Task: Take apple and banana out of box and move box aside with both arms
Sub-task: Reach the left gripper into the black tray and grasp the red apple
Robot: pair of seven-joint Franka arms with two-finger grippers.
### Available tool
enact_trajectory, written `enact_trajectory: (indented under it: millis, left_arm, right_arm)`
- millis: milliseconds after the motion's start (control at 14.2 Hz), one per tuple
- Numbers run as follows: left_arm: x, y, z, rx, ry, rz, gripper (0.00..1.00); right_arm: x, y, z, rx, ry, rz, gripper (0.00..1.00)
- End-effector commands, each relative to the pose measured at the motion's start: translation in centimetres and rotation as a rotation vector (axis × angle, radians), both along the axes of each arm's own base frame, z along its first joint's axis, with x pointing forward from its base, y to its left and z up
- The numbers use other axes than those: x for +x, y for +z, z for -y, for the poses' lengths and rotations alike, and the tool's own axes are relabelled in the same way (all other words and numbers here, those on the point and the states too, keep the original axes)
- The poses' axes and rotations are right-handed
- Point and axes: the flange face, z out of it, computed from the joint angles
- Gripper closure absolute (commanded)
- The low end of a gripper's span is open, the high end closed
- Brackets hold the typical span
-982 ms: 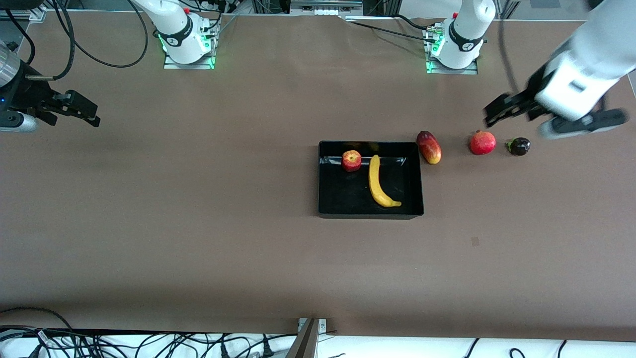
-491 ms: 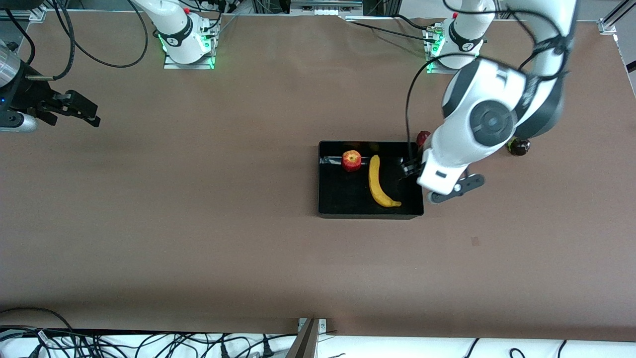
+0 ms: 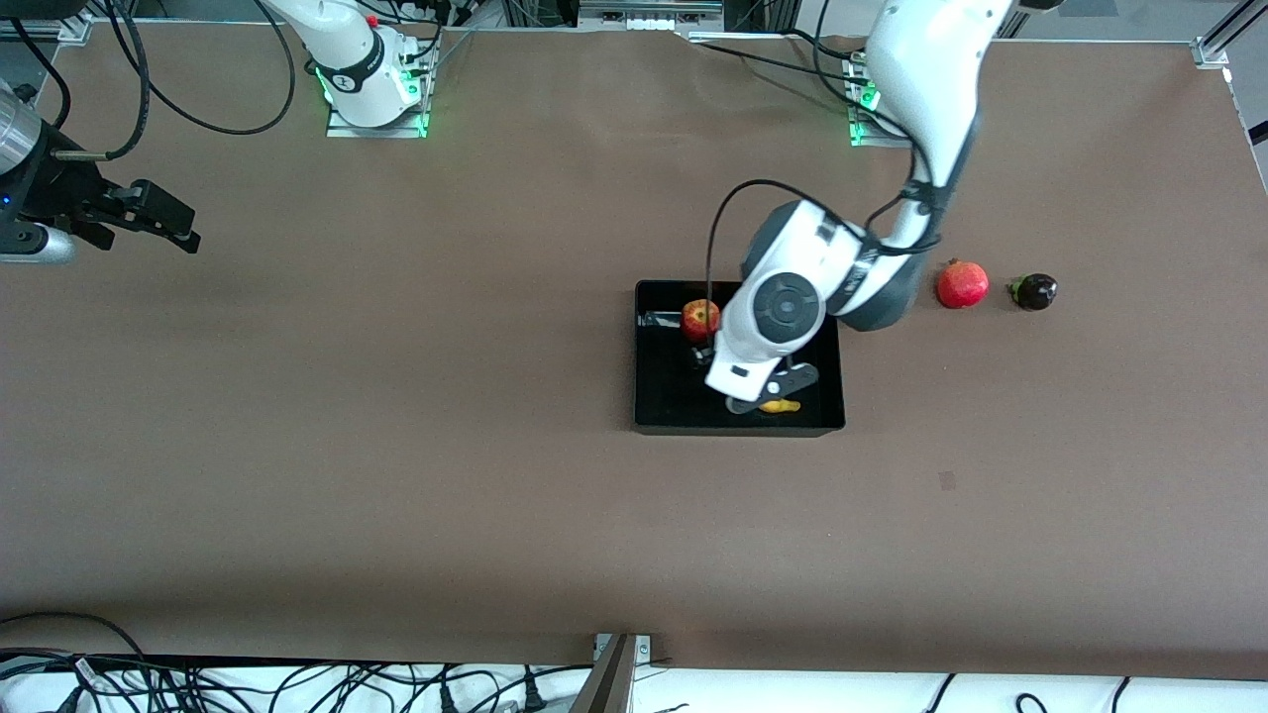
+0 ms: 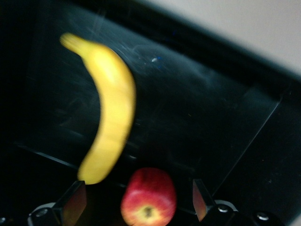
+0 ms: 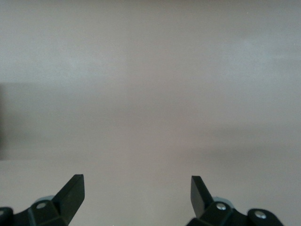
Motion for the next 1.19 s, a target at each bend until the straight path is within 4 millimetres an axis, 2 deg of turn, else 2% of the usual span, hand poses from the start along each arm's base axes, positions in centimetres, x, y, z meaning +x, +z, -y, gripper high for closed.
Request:
enact_trajectory:
  millis: [0, 211, 421, 632, 702, 842, 912, 1123]
  left_arm:
    - [-2.9, -1.9, 1.3, -0.007, -0.008, -0.015, 0.0]
    - [-4.9, -3.6, 2.0, -0.004, -0.029, -0.041, 0.0]
    - [-7.2, -4.3, 2.6, -0.011, -0.045, -0.051, 0.0]
    - [-8.1, -4.8, 3.2, -0.023, -0.024, -0.036, 0.0]
    - [-8.2, -4.9, 3.2, -0.021, -0.018, -0.037, 0.12]
    - [-8.1, -4.9, 3.1, -0.02, -0.007, -0.036, 0.77]
    - [-8.1, -4.9, 3.1, -0.019, -0.009, -0.038, 1.0]
    - [-7.4, -4.2, 2.4, -0.009, -0.015, -0.058, 1.0]
  right_arm:
    - [0.0, 0.3, 0.1, -0.001, -0.01, -0.002, 0.0]
    - [0.0, 0.3, 0.1, -0.001, -0.01, -0.002, 0.0]
    - [0.0, 0.3, 0.1, -0.001, -0.01, -0.002, 0.0]
    - [0.1, 0.4, 0.1, -0.003, -0.01, 0.0, 0.0]
    - [0.0, 0.3, 0.1, -0.001, -0.01, -0.002, 0.0]
    - [0.0, 0.3, 0.1, -0.001, -0.01, -0.002, 0.0]
    - [0.0, 0.3, 0.1, -0.001, -0.01, -0.002, 0.0]
    - [0.0, 0.3, 0.1, -0.001, -0.01, -0.002, 0.0]
